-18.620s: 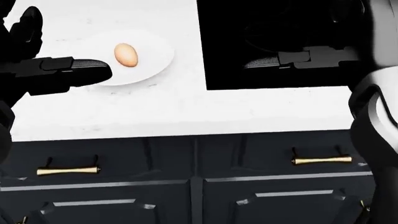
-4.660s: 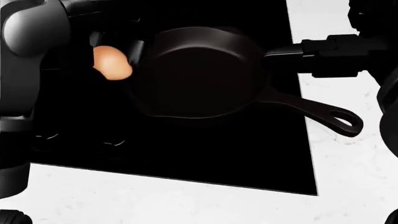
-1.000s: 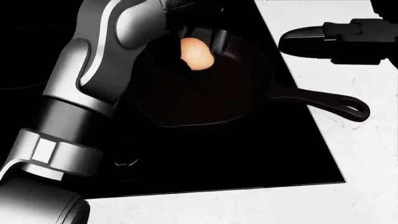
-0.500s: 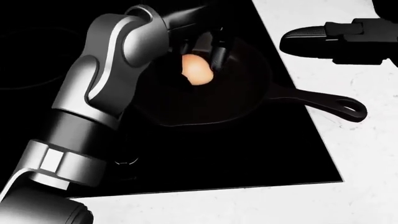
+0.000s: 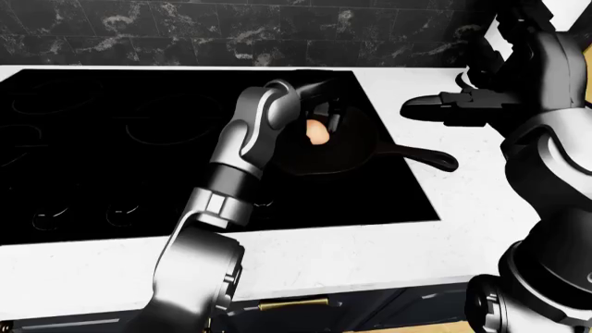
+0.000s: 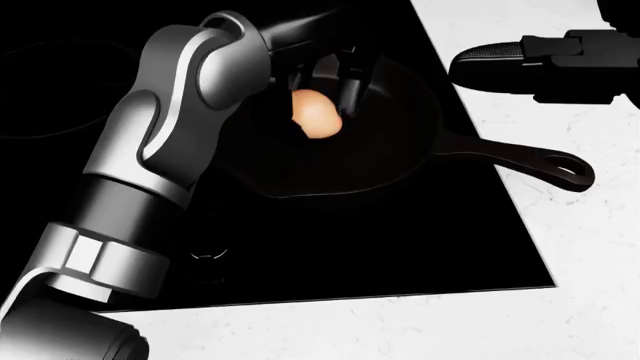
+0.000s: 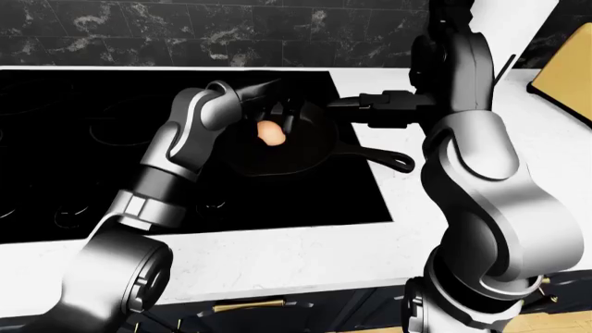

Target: Pick the egg from the plate and place it in the pan.

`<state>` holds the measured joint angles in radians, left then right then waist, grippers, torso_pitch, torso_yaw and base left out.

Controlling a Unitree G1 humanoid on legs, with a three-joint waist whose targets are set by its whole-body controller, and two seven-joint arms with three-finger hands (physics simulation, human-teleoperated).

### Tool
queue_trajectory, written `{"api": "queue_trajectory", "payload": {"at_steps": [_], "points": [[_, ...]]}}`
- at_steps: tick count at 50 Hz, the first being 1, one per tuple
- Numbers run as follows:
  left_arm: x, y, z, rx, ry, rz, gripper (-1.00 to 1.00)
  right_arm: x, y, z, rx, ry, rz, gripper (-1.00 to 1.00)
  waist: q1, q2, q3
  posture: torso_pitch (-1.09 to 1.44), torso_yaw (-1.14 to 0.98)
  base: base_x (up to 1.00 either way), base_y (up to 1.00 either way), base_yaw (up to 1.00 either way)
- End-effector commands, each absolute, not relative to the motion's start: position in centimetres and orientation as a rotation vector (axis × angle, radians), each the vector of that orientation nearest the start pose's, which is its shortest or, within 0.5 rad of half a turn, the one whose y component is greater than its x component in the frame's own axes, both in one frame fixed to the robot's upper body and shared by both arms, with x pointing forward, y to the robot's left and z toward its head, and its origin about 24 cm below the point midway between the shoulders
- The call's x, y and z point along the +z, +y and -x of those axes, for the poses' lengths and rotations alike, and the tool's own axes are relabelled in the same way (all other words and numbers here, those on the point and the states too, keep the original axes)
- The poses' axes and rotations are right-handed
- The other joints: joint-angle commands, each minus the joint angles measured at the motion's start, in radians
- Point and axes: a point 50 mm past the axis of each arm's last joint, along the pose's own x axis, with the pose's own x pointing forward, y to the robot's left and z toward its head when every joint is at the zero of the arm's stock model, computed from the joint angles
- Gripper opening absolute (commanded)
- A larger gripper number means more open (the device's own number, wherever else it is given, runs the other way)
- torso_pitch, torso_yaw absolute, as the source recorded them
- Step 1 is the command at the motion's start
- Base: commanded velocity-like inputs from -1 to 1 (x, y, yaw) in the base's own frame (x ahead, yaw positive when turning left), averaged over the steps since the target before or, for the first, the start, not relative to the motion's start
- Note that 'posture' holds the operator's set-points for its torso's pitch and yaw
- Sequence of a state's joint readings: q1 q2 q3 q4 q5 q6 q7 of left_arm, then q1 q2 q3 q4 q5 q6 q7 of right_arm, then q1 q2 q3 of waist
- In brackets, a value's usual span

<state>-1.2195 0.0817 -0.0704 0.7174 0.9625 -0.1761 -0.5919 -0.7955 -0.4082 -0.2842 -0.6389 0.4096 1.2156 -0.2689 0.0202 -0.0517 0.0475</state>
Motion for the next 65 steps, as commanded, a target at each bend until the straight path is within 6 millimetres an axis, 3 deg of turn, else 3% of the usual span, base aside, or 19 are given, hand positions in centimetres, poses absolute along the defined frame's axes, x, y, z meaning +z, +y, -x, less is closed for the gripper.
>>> {"api": "queue_trajectory", "payload": {"at_steps": [1,8,11,30,38,41,48,53,58,65], "points": [[28.0,2.7,-38.5,-0.568,-0.470,-1.346,-0.87,31.1,-19.2,-26.2,-0.146,-0.343,0.067,1.00,0.000,-0.004,-0.030,0.00,0.00,0.00,0.00,0.00],[27.9,2.6,-38.6,-0.566,-0.472,-1.341,-0.76,31.1,-19.2,-26.1,-0.146,-0.344,0.066,1.00,0.000,-0.004,-0.031,0.00,0.00,0.00,0.00,0.00],[27.9,2.5,-38.6,-0.566,-0.474,-1.340,-0.51,31.1,-19.2,-26.1,-0.146,-0.345,0.066,1.00,0.000,-0.004,-0.031,0.00,0.00,0.00,0.00,0.00],[27.6,2.7,-38.7,-0.572,-0.457,-1.354,-0.51,31.2,-19.2,-26.0,-0.149,-0.347,0.066,1.00,0.000,-0.003,-0.031,0.00,0.00,0.00,0.00,0.00],[27.7,2.9,-38.7,-0.569,-0.450,-1.358,-0.33,31.2,-19.2,-26.1,-0.148,-0.347,0.066,1.00,0.000,-0.003,-0.030,0.00,0.00,0.00,0.00,0.00],[27.6,2.9,-38.7,-0.576,-0.441,-1.361,-0.15,31.2,-19.2,-26.1,-0.148,-0.347,0.066,1.00,0.000,-0.003,-0.030,0.00,0.00,0.00,0.00,0.00],[27.1,3.2,-38.9,-0.580,-0.419,-1.371,-0.14,31.2,-19.3,-26.1,-0.149,-0.346,0.065,1.00,0.000,-0.003,-0.031,0.00,0.00,0.00,0.00,0.00],[27.2,3.1,-38.8,-0.579,-0.422,-1.368,0.00,31.2,-19.3,-26.1,-0.149,-0.346,0.065,1.00,0.000,-0.003,-0.030,0.00,0.00,0.00,0.00,0.00],[28.2,3.3,-38.9,-0.559,-0.434,-1.354,0.48,31.1,-19.3,-26.2,-0.149,-0.346,0.065,1.00,0.000,-0.004,-0.030,0.00,0.00,0.00,0.00,0.00],[29.4,3.7,-38.9,-0.530,-0.447,-1.345,0.58,31.1,-19.2,-26.1,-0.147,-0.346,0.066,1.00,0.000,-0.003,-0.029,0.00,0.00,0.00,0.00,0.00]]}}
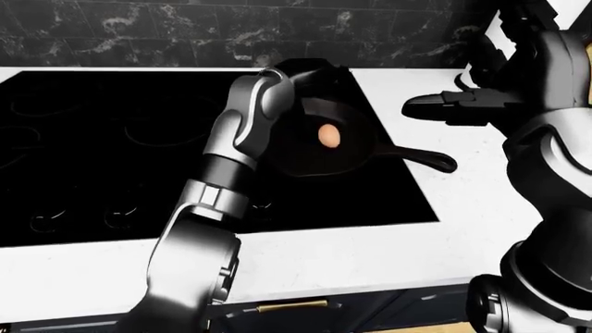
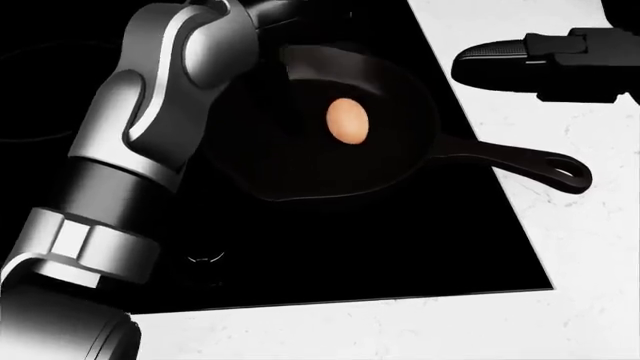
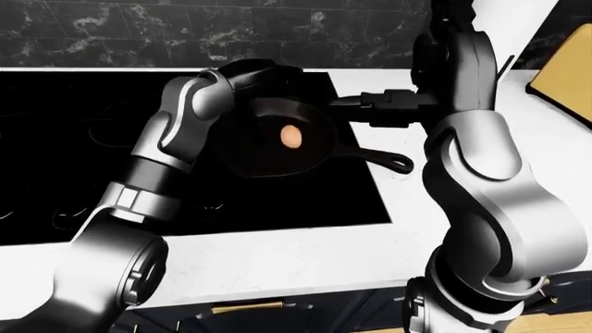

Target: Pick the egg from the plate and place it in the pan.

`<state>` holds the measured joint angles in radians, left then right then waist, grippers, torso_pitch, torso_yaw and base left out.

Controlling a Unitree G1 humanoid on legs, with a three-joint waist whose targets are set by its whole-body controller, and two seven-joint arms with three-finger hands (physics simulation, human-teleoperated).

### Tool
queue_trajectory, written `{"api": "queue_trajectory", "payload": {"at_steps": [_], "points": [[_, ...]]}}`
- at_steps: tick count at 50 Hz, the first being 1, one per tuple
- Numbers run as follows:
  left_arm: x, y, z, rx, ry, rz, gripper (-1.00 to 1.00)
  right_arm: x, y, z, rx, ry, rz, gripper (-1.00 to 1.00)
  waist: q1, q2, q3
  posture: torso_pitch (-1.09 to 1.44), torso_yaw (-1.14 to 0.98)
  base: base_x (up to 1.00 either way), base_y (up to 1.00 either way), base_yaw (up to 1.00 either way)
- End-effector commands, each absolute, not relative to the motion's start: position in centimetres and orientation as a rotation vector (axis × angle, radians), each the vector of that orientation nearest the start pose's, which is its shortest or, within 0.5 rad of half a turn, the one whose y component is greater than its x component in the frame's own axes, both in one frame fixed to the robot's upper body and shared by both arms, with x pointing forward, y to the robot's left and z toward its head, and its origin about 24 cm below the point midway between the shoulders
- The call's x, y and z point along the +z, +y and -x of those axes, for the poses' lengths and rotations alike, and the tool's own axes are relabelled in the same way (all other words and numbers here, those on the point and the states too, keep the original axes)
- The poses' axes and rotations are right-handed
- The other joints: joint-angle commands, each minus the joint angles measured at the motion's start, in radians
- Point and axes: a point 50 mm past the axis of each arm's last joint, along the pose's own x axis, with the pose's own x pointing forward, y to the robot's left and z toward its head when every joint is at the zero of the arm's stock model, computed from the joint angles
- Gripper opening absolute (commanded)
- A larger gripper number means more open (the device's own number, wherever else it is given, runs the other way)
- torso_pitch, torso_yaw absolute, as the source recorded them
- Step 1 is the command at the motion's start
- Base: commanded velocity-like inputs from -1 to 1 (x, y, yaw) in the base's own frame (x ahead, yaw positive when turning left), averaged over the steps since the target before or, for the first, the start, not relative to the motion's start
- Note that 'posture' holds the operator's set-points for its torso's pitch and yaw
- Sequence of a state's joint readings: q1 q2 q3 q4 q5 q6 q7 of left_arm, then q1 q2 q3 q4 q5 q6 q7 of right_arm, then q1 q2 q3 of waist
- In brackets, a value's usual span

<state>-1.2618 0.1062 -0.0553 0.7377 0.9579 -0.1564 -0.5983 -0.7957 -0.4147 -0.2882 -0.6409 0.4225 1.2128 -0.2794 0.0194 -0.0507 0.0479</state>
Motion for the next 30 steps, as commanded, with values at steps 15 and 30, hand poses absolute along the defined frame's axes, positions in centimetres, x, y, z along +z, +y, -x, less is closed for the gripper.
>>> {"api": "queue_trajectory", "payload": {"at_steps": [15,30], "points": [[32.7,5.4,-38.5,-0.469,-0.452,-1.245,1.00,31.2,-19.0,-26.1,-0.141,-0.344,0.071,1.00,0.000,-0.002,-0.027,0.00,0.00,0.00,0.00,0.00],[35.1,8.4,-37.0,-0.340,-0.459,-1.031,1.00,31.7,-18.6,-25.8,-0.130,-0.340,0.092,1.00,-0.002,0.006,-0.022,0.00,0.00,0.00,0.00,0.00]]}}
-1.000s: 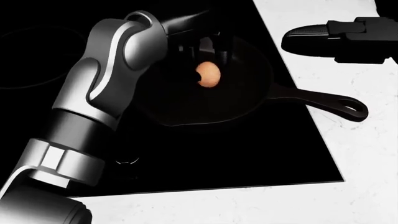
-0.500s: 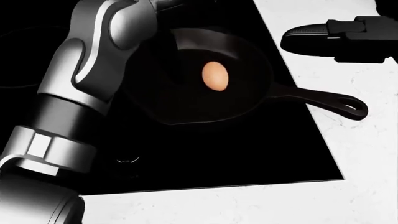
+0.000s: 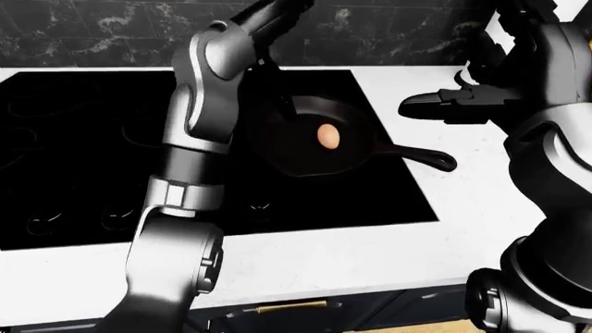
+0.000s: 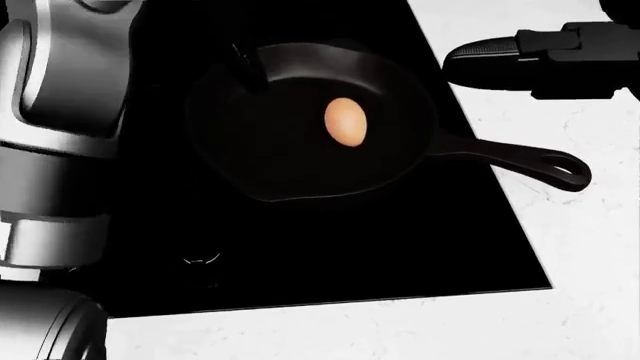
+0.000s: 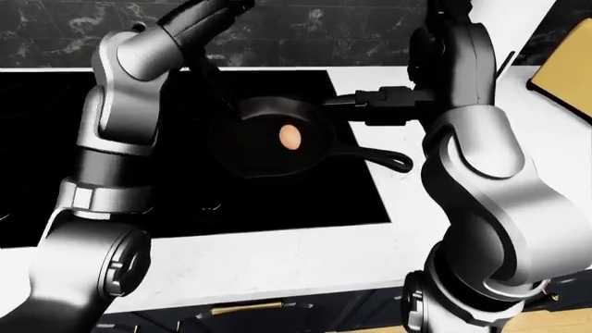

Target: Pick the egg from the plate and place it in the pan.

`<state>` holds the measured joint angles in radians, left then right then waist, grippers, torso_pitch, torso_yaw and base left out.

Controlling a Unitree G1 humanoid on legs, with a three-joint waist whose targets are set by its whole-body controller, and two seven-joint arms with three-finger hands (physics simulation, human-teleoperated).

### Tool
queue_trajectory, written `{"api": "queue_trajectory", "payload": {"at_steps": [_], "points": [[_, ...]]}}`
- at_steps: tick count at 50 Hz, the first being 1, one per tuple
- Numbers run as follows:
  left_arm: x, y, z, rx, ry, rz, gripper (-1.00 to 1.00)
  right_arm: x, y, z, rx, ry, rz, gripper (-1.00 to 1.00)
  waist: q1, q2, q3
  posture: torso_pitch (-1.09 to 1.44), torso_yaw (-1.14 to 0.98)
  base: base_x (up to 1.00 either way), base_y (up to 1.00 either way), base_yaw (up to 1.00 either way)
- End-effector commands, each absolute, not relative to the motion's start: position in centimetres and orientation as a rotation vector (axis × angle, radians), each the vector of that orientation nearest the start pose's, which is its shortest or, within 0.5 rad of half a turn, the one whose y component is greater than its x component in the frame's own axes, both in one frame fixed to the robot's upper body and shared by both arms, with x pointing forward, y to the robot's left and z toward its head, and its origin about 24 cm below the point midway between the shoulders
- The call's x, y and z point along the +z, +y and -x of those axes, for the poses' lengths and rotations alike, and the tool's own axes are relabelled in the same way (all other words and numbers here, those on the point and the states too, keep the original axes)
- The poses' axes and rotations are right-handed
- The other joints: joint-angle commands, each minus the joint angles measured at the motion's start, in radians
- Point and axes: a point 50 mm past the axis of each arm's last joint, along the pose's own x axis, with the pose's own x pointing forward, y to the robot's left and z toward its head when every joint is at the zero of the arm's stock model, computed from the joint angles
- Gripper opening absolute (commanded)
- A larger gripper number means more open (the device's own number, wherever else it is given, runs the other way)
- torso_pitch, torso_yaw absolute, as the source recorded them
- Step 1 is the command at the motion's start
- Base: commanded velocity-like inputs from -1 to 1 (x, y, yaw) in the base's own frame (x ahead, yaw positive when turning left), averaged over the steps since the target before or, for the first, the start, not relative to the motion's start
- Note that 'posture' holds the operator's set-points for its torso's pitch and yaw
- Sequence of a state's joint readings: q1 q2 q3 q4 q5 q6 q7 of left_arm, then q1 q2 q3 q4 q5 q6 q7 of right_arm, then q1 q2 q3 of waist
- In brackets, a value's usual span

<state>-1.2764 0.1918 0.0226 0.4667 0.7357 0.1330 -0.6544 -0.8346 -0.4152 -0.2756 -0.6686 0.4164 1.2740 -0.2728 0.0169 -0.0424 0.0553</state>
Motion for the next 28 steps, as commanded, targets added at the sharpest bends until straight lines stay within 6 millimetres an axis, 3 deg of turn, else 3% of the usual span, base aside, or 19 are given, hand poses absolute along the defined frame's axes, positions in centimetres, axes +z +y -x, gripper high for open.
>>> {"api": "queue_trajectory", "payload": {"at_steps": [1,10,18,28], "points": [[35.1,8.6,-36.8,-0.338,-0.445,-1.019,1.00,31.7,-18.5,-25.7,-0.130,-0.341,0.093,1.00,0.000,-0.002,-0.029,0.00,0.00,0.00,0.00,0.00],[35.3,11.2,-35.0,-0.243,-0.388,-0.853,1.00,32.3,-18.1,-25.4,-0.116,-0.350,0.108,1.00,-0.002,0.005,-0.026,0.00,0.00,0.00,0.00,0.00],[35.2,12.0,-32.7,-0.211,-0.378,-0.749,1.00,32.6,-17.9,-25.1,-0.112,-0.357,0.110,1.00,-0.002,0.006,-0.021,0.00,0.00,0.00,0.00,0.00],[35.1,12.9,-29.9,-0.124,-0.414,-0.496,1.00,34.5,-17.4,-25.0,-0.113,-0.360,0.184,1.00,-0.004,0.008,-0.016,0.00,0.00,0.00,0.00,0.00]]}}
